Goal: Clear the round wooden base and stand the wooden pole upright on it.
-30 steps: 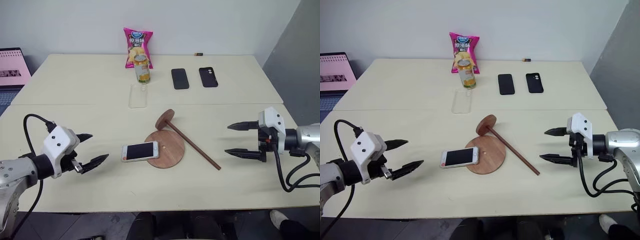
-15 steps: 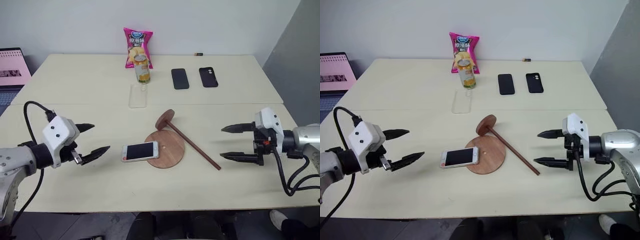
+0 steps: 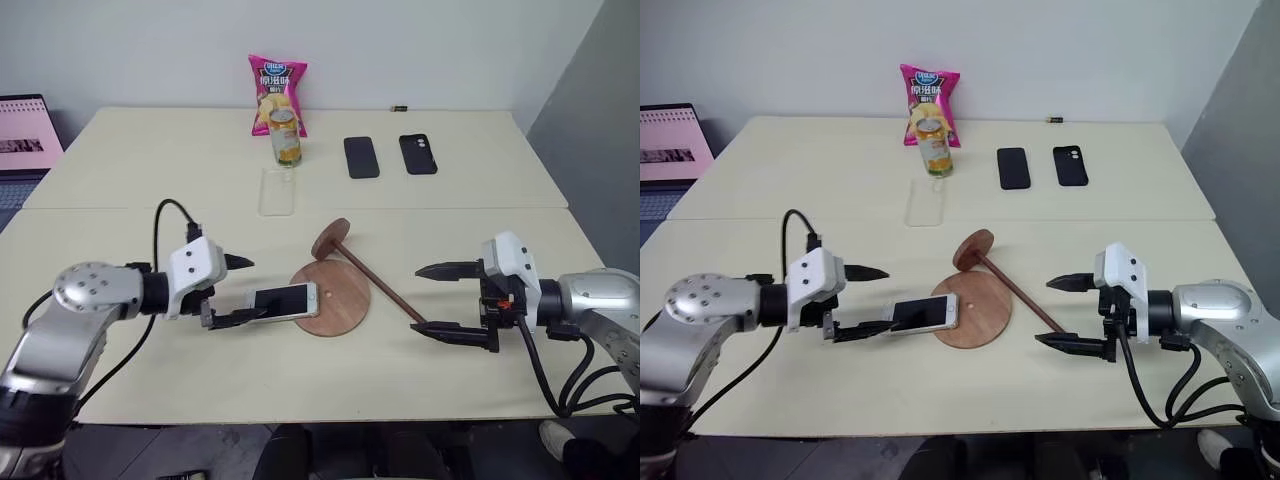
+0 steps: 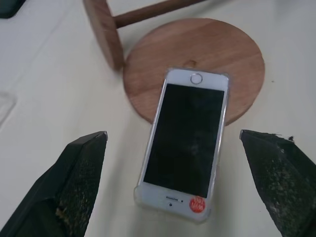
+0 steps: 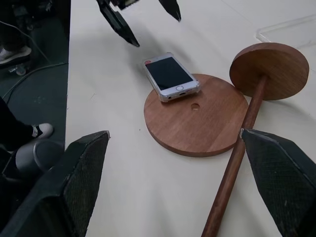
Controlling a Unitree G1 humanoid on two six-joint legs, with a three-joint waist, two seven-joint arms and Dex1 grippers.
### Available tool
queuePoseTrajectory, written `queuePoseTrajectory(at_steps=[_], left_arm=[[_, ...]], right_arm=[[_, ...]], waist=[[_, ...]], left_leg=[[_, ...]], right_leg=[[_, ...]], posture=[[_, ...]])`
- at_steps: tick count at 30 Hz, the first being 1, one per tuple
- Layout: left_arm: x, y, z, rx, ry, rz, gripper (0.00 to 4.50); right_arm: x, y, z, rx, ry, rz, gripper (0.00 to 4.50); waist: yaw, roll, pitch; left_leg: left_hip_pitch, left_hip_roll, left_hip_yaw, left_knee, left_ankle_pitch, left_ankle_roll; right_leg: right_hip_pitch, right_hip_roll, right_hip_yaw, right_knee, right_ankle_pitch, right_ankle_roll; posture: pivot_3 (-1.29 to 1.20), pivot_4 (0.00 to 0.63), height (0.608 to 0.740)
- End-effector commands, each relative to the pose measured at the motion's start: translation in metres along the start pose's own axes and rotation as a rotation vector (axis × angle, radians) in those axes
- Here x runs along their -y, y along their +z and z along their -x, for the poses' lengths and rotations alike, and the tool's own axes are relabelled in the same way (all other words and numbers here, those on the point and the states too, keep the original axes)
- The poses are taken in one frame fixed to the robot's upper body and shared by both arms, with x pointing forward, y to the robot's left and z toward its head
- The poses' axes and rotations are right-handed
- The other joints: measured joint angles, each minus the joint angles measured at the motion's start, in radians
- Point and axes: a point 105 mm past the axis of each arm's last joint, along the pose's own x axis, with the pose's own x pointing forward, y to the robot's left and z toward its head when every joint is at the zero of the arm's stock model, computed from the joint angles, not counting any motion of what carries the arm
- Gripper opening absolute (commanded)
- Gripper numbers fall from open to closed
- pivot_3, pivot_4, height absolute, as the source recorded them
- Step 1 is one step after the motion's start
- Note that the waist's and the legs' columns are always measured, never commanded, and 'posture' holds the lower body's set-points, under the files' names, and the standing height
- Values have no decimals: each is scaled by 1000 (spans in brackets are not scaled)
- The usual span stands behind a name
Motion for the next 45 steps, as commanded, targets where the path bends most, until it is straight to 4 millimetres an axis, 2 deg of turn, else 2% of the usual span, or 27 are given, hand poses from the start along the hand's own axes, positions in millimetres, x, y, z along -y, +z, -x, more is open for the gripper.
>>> queuePoseTrajectory(at_steps=[1,7,15,20,27,37,38,40,43,45], left_arm=[[0,1,-9,-1,-63,-38,4500],[3,-1,-28,-1,-148,-77,4500],[8,-11,-36,-59,-202,-110,4500],[3,-16,-44,-78,-183,-102,4500],[0,-25,-46,-110,-184,-97,4500],[4,-28,-51,-116,-204,-115,4500],[4,-28,-52,-116,-202,-116,4206],[3,-29,-53,-119,-198,-117,4082],[4,-29,-53,-116,-201,-115,3396],[3,-28,-52,-111,-199,-114,3269]], right_arm=[[-5,7,-1,18,-8,26,4466],[-8,6,-4,6,-37,17,4466],[-10,5,-5,-4,-46,4,4466],[-11,6,-5,-2,-44,5,4466],[-12,5,-5,-9,-43,12,4466],[-11,6,-5,-16,-45,22,4466],[-11,6,-4,-16,-44,22,4500],[-11,6,-4,-17,-44,25,4500],[-10,5,-4,-19,-44,28,4500],[-10,5,-5,-20,-44,29,4500]], waist=[[-3,0,0],[-3,0,0],[-3,0,0],[-3,0,0],[-3,0,0],[-3,0,0],[-3,0,0],[-3,0,0],[-3,0,0],[-3,0,0]], left_leg=[[0,0,0,0,0,0],[-1,0,0,0,0,0],[-1,0,0,0,0,0],[-1,0,0,0,0,0],[-1,0,-1,1,0,0],[-1,0,-1,1,0,0],[-1,0,-1,1,0,0],[-1,0,-1,1,0,0],[-1,0,-1,1,0,0],[-1,0,-1,1,0,0]], right_leg=[[0,0,0,0,0,0],[0,0,0,0,0,0],[0,0,0,0,0,0],[0,0,0,0,0,0],[0,0,0,0,0,0],[0,0,0,0,0,0],[0,0,0,1,0,0],[0,0,0,1,0,0],[0,0,0,0,0,0],[0,0,0,1,0,0]], posture=[[0,150,740],[0,150,740],[0,150,740],[0,150,740],[0,150,740],[0,150,740],[0,150,740],[0,150,740],[0,150,740],[0,150,740]])
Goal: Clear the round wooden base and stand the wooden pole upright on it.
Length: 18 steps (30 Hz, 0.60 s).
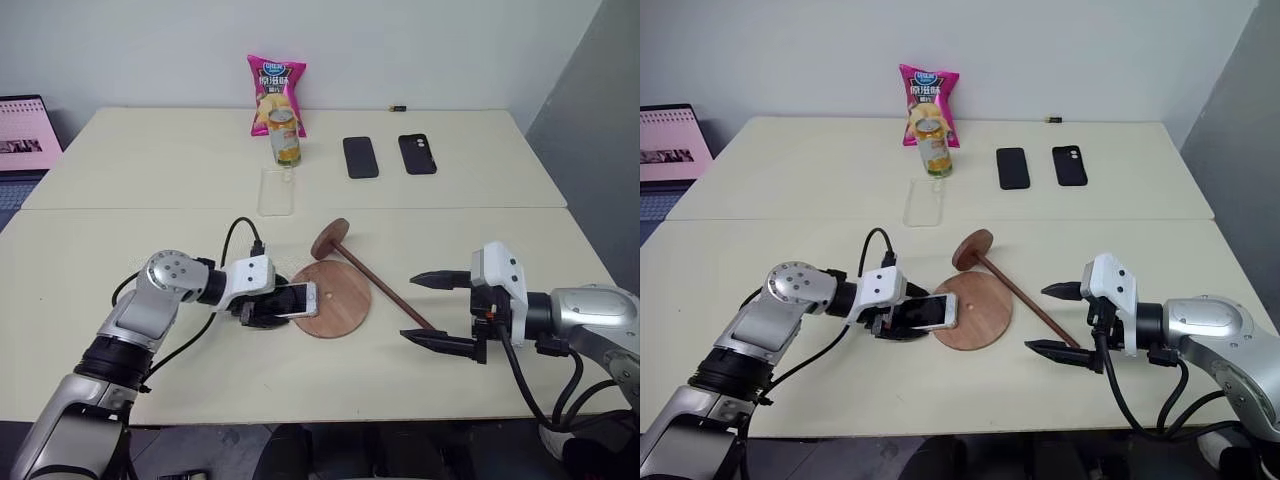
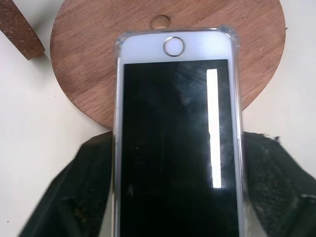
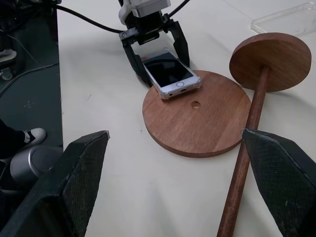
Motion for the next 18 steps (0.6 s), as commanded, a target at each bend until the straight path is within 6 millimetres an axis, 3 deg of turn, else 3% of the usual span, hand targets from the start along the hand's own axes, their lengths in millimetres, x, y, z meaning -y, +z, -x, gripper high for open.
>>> queuePoseTrajectory(at_steps=[1,7,14,18], left_arm=[[-1,2,0,2,-2,-17,3271],[-3,10,16,40,42,1,3271],[-21,-3,77,22,283,143,3271],[-36,-41,128,-53,583,294,3271]], right_arm=[[-3,7,1,8,8,57,4500],[-3,7,1,9,12,63,4500],[-2,12,0,24,29,75,4500],[-1,21,-8,64,65,89,4500]], waist=[[0,0,0],[0,0,0],[-3,0,0],[-6,0,0]], left_leg=[[0,0,0,0,0,0],[0,0,0,0,0,0],[0,1,-1,0,0,0],[0,1,0,0,0,0]], right_leg=[[0,0,0,0,0,0],[0,0,0,0,0,0],[-1,1,0,0,0,0],[-1,0,0,0,0,0]], posture=[[0,150,740],[0,150,740],[0,150,740],[0,150,740]])
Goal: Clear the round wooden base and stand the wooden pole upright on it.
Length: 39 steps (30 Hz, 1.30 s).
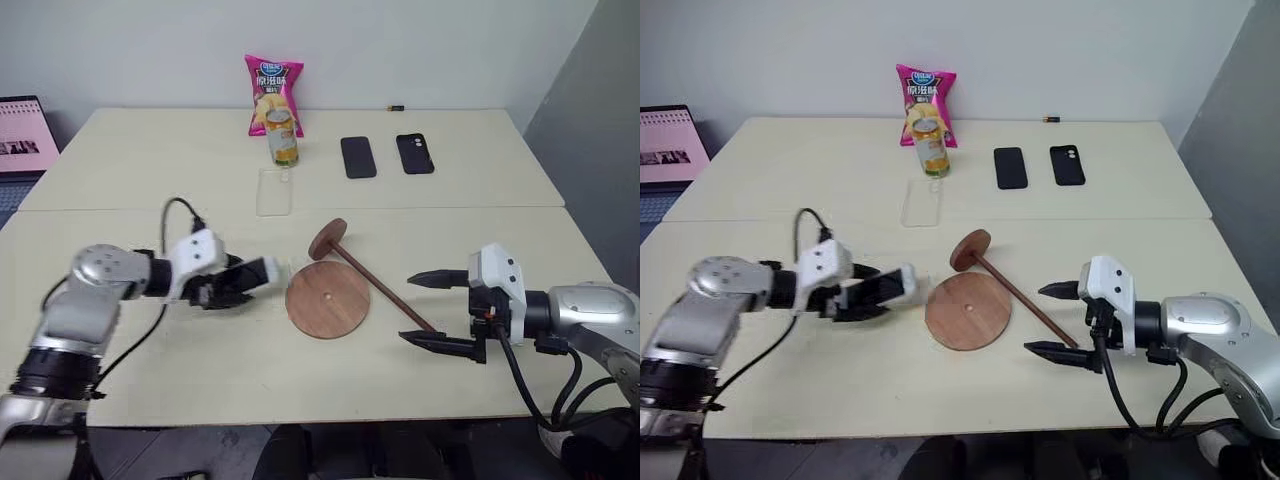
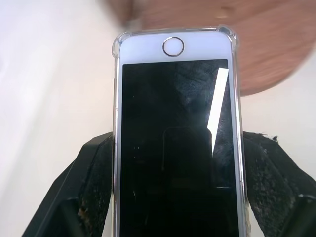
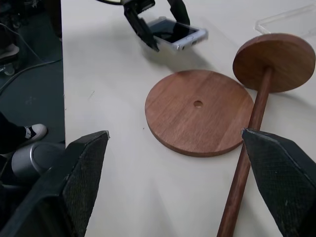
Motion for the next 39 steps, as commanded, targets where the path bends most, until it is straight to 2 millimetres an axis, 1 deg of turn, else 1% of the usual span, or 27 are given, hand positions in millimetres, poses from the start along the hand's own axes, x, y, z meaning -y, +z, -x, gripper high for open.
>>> queuePoseTrajectory(at_steps=[1,4,6,10,13,16,19,22,26,28,29,31,39], left_arm=[[-42,-23,44,-29,327,115,3271],[-59,-48,64,-59,507,233,3270],[-66,-62,73,-56,585,310,3270],[-74,-76,81,-26,666,414,3270],[-79,-86,84,-19,714,466,3270],[-83,-99,82,-16,755,544,3270],[-81,-107,77,-30,752,570,3270],[-81,-115,77,-21,779,628,3270],[-81,-116,77,-15,776,649,3270],[-79,-118,77,-18,766,660,3979],[-78,-117,78,-11,762,663,4059],[-79,-114,81,2,768,652,4492],[-77,-111,93,-13,792,610,4492]], right_arm=[[-1,18,-8,70,48,54,4500],[0,33,-20,134,94,80,4500],[-1,43,-28,174,134,102,4500],[1,59,-41,235,183,136,4500],[3,68,-49,256,200,161,4500],[3,76,-56,270,230,185,4500],[2,76,-57,264,248,197,4500],[-2,78,-55,274,273,196,4500],[-4,78,-54,273,286,200,4500],[-4,77,-54,266,289,203,4500],[-4,77,-54,265,290,202,4500],[-4,76,-54,261,292,202,4500],[-4,73,-56,246,301,213,4500]], waist=[[1,0,0],[1,0,0],[0,0,0],[5,0,0],[9,-2,-1],[8,-2,-1],[6,-3,-2],[6,-3,-2],[6,-4,-2],[6,-4,-2],[6,-4,-2],[5,-4,-2],[6,-4,-2]], left_leg=[[0,0,-1,0,0,0],[0,0,-1,0,0,0],[0,0,-1,0,0,0],[-1,0,-1,0,0,0],[-2,-1,-2,0,0,0],[-2,-1,-2,0,0,0],[-2,-1,-2,0,0,0],[-2,-1,-2,0,0,0],[-1,-1,-2,0,0,0],[-1,-1,-2,0,0,0],[-1,-1,-2,0,0,0],[-2,-1,-2,0,0,0],[-2,-1,-2,0,0,0]], right_leg=[[0,0,0,0,0,0],[0,0,-1,0,0,0],[0,0,-1,0,0,0],[-1,-1,-1,0,0,0],[-1,-1,-2,0,0,0],[-1,-1,-2,0,0,0],[-1,-1,-2,0,0,0],[-2,-1,-2,0,0,0],[-2,-1,-2,1,0,0],[-1,-1,-2,1,0,0],[-1,-1,-2,1,0,0],[-2,-2,-2,1,0,0],[-2,-2,-2,1,0,0]], posture=[[0,150,740],[0,150,740],[0,150,740],[0,150,740],[0,150,740],[0,150,740],[0,150,740],[0,150,740],[0,150,740],[0,150,740],[0,150,740],[0,150,740],[0,150,740]])
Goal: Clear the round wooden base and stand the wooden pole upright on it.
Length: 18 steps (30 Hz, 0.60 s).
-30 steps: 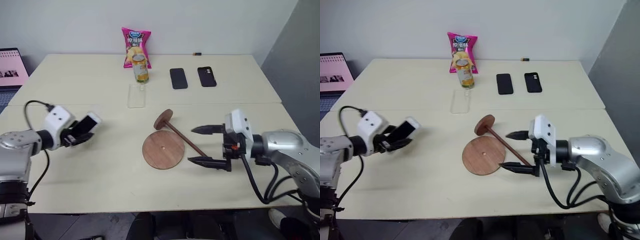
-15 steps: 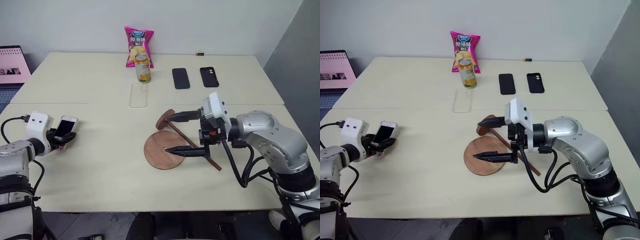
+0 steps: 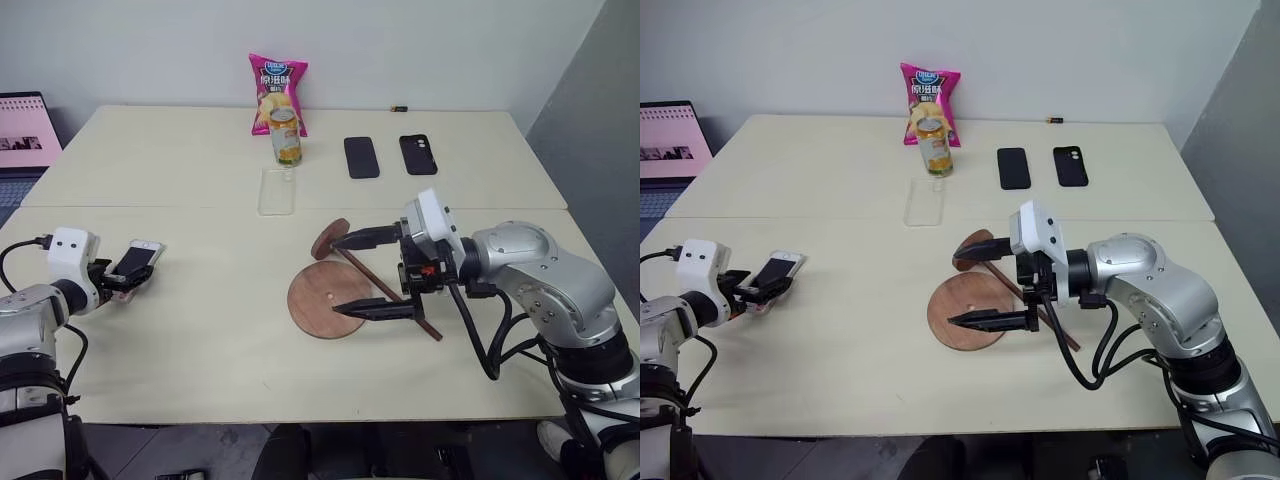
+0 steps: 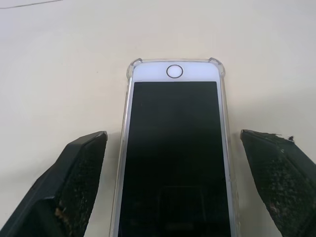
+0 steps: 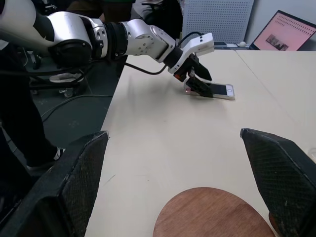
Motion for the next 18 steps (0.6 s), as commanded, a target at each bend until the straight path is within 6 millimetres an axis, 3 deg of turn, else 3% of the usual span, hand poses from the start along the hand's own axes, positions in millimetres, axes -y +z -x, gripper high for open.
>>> queuePoseTrajectory(at_steps=[1,6,8,11,15,18], left_arm=[[-16,20,20,59,54,-62,4492],[-17,40,45,128,68,-192,4492],[-2,60,55,187,1,-287,4492],[18,73,62,220,-81,-356,4492],[107,78,75,226,-471,-481,4492],[151,71,85,220,-648,-524,4492]], right_arm=[[-1,5,0,0,13,53,4500],[1,2,3,-4,-9,53,4500],[3,1,8,-2,-36,40,4500],[5,-1,13,-5,-59,28,4500],[12,-12,31,-69,-165,-20,4500],[20,-22,42,-119,-278,-68,4500]], waist=[[0,0,0],[-5,0,0],[-4,0,0],[5,0,0],[4,0,0],[2,0,0]], left_leg=[[0,0,0,0,0,0],[0,0,0,0,0,0],[0,0,0,-1,0,0],[0,0,0,0,0,0],[0,-1,1,0,0,0],[0,-1,2,-1,0,0]], right_leg=[[0,0,0,0,0,0],[0,0,1,-1,0,0],[0,0,0,0,0,0],[0,-1,0,-1,0,0],[1,-2,1,-2,0,0],[1,-2,2,-2,0,0]], posture=[[0,150,740],[0,150,740],[0,150,740],[0,150,740],[0,150,740],[0,150,740]])
